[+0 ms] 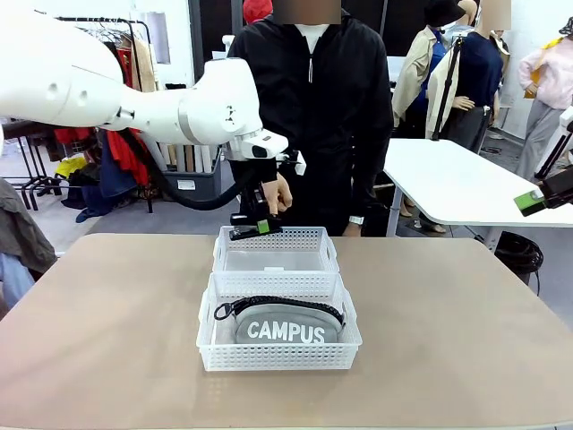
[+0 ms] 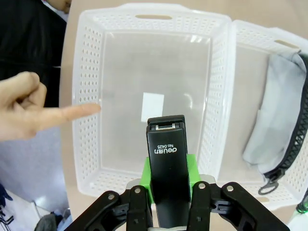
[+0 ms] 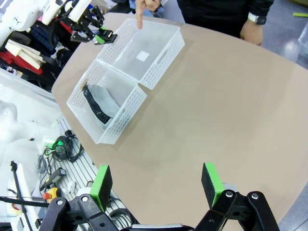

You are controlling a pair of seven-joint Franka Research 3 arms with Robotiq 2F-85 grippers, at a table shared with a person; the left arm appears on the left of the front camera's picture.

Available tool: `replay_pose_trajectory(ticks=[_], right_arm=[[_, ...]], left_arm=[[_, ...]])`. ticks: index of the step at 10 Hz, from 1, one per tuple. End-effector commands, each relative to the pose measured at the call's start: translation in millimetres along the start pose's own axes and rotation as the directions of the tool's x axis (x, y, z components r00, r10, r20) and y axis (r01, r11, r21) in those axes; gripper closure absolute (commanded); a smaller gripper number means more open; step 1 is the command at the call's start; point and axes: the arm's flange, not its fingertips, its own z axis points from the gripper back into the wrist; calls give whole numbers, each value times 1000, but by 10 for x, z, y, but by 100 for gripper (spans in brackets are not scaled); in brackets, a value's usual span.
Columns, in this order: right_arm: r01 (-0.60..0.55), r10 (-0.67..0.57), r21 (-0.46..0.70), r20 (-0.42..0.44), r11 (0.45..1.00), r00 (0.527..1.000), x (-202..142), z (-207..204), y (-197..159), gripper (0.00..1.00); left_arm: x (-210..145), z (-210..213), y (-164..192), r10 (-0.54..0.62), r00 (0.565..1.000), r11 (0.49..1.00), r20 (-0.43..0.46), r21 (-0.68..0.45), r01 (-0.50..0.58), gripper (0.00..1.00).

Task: Distribute items into two baskets.
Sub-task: Place the picked Stapler into the Organizing basket as instructed by the person.

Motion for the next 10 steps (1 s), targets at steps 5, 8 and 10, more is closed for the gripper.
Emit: replay_pose_trajectory(ticks=[5, 8, 10], right_arm=[[-4, 5, -11, 4, 1000, 1000, 21, 4, 6, 2], [-4, 5, -11, 4, 1000, 1000, 21, 4, 6, 2], [-4, 5, -11, 4, 1000, 1000, 21, 4, 6, 2]], left_arm=[[323, -390, 206, -38, 997, 995, -60, 91, 43, 100], [370, -590, 204, -108, 993, 992, -50, 54, 111, 100], [356, -762, 219, -150, 987, 987, -61, 56, 154, 100]])
